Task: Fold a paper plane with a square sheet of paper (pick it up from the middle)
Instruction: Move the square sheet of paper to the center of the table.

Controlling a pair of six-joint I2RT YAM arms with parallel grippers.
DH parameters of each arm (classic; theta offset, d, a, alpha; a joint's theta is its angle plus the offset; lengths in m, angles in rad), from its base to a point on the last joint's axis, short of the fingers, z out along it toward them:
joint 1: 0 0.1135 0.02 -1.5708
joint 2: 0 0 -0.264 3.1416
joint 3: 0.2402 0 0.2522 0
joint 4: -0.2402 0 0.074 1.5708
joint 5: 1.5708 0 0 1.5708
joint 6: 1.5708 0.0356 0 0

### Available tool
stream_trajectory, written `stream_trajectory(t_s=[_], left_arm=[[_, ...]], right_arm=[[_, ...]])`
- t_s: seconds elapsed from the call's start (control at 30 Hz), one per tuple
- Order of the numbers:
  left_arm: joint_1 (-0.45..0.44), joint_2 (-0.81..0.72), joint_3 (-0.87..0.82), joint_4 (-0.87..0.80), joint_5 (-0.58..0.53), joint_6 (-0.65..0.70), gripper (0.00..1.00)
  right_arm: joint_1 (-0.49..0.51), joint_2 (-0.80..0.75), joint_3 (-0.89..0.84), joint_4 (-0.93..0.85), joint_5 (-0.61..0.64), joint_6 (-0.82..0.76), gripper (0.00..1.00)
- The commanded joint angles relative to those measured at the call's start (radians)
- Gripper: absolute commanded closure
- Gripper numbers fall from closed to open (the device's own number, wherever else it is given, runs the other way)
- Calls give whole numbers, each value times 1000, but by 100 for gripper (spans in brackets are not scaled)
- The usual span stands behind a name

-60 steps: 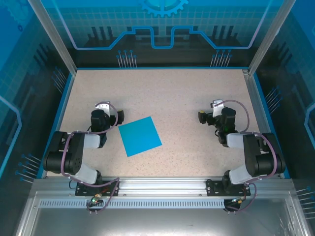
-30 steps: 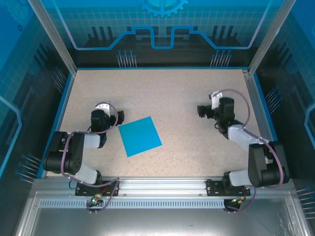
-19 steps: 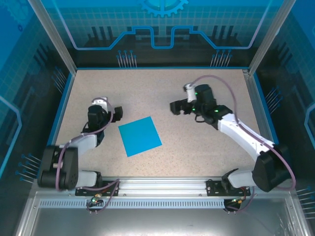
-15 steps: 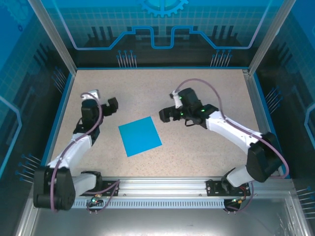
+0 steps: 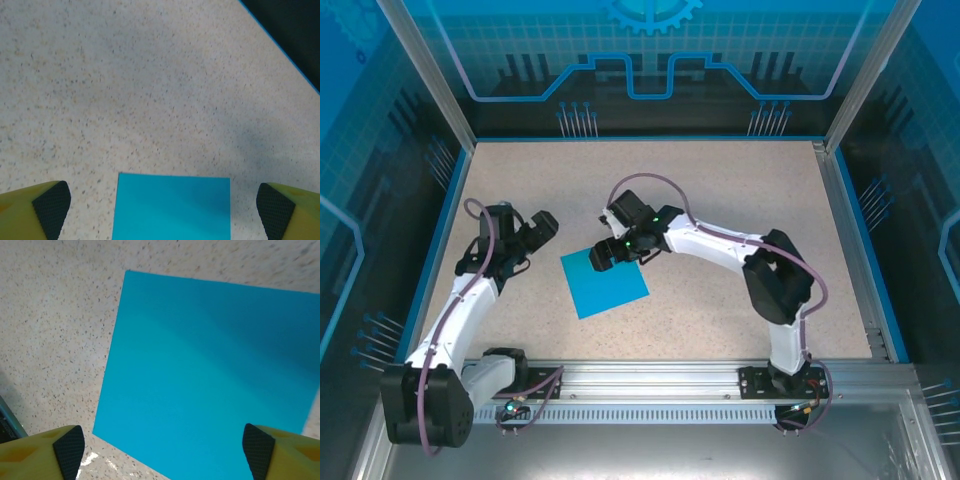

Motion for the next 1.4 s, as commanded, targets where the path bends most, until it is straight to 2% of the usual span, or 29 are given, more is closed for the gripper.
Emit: stream_trajectory(t_s=[0.0,0.17,0.43,0.67,0.87,0.97,1.1,1.27,1.37], left_arm=[[7,-42,-26,-34,37,-17,1],[8,-61,-61,30,82,-19,1],[7,-81,-124,143,55,-90,1],[4,-110,-188,285,102,-60,1],[-25,-19,-148,290,129,-56,1],[-47,41,-119,312,201,-25,1],[-136,115,-62,312,193,-4,1],[-238,255,76,211,196,-2,1],[-245,317,75,272,269,-80,1]], right_arm=[[27,80,59,-73,-57,42,15],[28,145,96,-75,-39,73,18],[14,208,99,-92,8,95,20],[-67,107,-99,-45,88,157,20],[-193,-28,-316,26,120,229,20],[-248,-82,-380,26,136,245,20],[-304,-150,-438,19,159,298,20],[-289,-236,-427,60,138,286,19],[-277,-223,-347,32,152,221,19]])
